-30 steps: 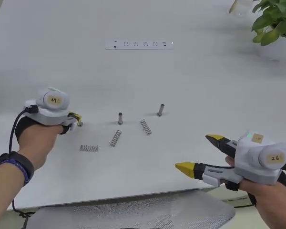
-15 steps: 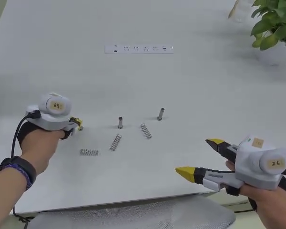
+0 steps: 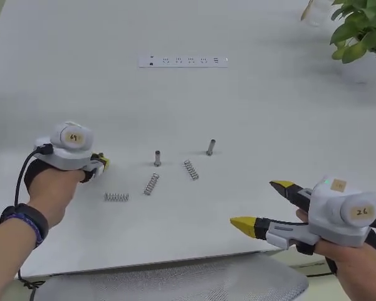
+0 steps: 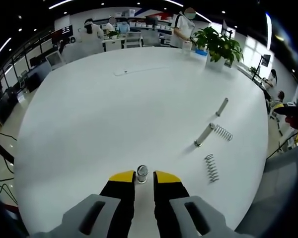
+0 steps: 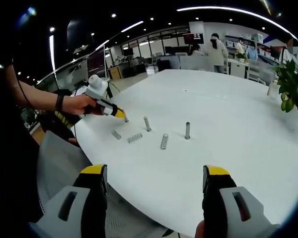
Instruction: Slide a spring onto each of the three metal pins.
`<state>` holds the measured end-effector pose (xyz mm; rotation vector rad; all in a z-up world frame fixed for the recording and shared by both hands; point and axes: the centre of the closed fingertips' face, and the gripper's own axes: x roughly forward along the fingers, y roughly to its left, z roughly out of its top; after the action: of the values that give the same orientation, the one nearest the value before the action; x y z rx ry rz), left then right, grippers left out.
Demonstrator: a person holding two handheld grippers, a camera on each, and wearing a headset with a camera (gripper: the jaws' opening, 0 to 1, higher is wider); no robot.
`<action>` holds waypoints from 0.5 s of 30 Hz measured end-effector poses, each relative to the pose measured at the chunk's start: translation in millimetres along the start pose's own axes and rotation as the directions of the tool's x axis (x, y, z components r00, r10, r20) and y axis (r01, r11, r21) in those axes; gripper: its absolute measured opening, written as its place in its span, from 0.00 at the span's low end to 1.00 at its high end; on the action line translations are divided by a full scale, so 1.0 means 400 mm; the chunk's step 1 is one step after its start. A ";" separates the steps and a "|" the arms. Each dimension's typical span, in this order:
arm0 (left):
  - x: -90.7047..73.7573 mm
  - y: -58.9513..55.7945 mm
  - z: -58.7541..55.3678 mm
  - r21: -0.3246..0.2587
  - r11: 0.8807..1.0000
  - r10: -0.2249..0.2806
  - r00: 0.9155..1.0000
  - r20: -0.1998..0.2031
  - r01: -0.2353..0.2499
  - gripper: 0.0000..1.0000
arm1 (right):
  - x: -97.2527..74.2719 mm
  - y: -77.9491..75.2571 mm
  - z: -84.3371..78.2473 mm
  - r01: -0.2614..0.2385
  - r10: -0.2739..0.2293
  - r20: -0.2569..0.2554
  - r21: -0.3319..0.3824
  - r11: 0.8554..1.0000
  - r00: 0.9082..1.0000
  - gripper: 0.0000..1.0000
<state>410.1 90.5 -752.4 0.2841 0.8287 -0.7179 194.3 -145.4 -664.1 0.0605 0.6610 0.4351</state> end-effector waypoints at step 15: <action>-0.025 -0.005 -0.045 -0.027 0.999 -0.026 1.000 -0.015 0.025 0.21 | 0.002 0.005 -0.013 -0.006 0.006 -0.009 0.006 1.000 1.000 0.78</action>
<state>393.7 102.4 -756.7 0.2558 0.8573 -0.7286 191.1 -143.8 -668.2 0.0663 0.6712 0.4390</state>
